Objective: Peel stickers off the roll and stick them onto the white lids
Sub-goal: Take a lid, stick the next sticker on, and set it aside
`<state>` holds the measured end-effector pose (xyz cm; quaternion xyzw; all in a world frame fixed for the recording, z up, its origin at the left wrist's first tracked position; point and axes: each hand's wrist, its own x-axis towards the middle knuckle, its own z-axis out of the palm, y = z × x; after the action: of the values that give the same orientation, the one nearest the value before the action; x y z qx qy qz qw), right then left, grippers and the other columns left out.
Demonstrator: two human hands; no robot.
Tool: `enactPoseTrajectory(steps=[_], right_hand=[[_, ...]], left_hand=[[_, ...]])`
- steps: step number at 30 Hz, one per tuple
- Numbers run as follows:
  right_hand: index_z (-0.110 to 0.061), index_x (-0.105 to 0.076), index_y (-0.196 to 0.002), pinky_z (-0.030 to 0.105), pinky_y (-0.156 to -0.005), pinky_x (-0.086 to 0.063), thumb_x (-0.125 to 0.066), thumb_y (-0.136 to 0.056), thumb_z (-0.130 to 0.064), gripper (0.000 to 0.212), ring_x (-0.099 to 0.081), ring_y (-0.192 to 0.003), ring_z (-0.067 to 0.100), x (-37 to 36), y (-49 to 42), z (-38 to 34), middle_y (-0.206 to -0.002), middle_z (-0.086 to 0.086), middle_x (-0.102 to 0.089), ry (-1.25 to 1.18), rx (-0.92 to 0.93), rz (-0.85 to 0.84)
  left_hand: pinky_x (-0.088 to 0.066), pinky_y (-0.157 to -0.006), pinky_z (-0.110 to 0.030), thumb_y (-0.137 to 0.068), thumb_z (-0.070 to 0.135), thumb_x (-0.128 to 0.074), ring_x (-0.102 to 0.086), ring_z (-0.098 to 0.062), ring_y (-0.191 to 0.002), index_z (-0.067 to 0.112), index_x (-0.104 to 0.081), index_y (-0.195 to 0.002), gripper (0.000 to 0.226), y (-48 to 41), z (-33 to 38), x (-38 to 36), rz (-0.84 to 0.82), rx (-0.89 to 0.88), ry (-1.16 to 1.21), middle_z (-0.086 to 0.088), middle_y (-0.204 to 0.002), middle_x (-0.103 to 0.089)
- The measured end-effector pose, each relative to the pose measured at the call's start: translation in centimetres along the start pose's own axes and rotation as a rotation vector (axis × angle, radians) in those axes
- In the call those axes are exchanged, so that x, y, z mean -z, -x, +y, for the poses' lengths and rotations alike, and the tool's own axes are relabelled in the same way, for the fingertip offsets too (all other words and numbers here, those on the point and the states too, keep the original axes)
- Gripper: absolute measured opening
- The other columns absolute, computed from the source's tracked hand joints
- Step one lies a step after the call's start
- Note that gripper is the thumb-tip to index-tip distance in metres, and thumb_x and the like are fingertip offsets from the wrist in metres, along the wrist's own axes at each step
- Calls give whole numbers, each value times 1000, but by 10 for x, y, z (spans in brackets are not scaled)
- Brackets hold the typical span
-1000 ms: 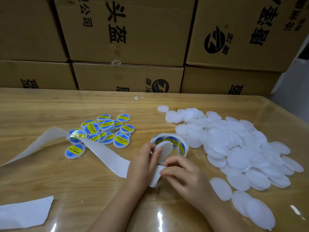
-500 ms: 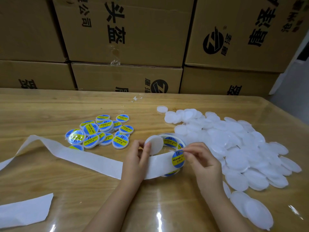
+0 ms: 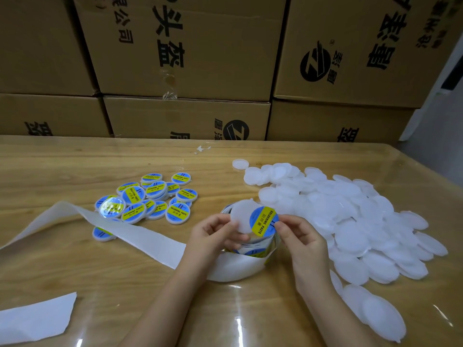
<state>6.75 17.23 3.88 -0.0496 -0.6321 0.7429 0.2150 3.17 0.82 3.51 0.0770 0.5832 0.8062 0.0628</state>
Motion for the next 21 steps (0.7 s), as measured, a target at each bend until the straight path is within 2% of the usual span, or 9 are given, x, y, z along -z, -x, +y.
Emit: enactPoseTrajectory(steps=[3,7,15,21], right_hand=[[-21,-73,-81,16,-70,-51,-66,-84,-4,18,-68,-82,10,0,0,5,-84,1,-73,52,4,-5],[-30,-74,-82,14,-68,-50,-67,-84,-6,26,-67,-80,6,-2,2,7,-83,-4,-73,97,21,-27],[-33,-73,-84,17,-69,-51,-68,-84,-9,24,-67,-80,9,-3,3,8,-83,-4,-72,135,28,-34],[-30,-73,-80,19,-69,-52,-68,-84,-8,23,-66,-79,11,-3,3,8,-84,-2,-72,140,26,-30]], left_hand=[[-53,-56,-23,-71,23,-70,-71,-25,-72,13,-71,-79,13,0,1,2,-69,29,22,-23,-76,-71],[-55,-59,-24,-72,22,-70,-72,-29,-77,5,-68,-89,24,-2,1,6,-135,28,1,-20,-82,-72],[-55,-61,-24,-75,21,-68,-72,-25,-76,17,-74,-83,11,0,1,5,-169,-4,-56,-14,-81,-74],[-55,-60,-22,-74,21,-67,-72,-21,-74,10,-70,-88,18,-1,1,3,-176,-13,-100,-13,-79,-74]])
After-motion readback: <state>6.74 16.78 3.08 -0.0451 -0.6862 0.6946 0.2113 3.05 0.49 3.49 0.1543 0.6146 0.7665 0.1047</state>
